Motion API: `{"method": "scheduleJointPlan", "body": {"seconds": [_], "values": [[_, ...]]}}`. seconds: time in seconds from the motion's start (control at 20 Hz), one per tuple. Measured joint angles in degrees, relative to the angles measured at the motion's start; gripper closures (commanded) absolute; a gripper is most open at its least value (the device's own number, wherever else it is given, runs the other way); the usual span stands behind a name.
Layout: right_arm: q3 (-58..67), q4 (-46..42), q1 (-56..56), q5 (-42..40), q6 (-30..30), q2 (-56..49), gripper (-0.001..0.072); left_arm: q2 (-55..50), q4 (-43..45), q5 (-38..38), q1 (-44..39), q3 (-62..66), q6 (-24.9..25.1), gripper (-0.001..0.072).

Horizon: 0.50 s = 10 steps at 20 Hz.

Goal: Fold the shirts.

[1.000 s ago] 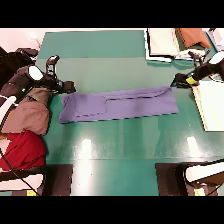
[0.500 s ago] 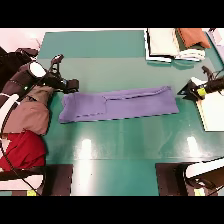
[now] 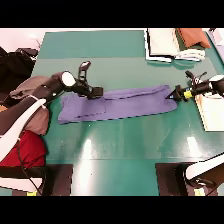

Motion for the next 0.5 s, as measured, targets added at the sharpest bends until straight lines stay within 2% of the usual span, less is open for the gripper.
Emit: {"method": "scheduleJointPlan", "body": {"seconds": [0.5], "values": [[15.30, 7.91, 11.43, 4.17, 5.42, 15.45, 0.0697, -15.32, -3.72, 2.78, -7.23, 13.33, -0.52, 0.0687]]}}
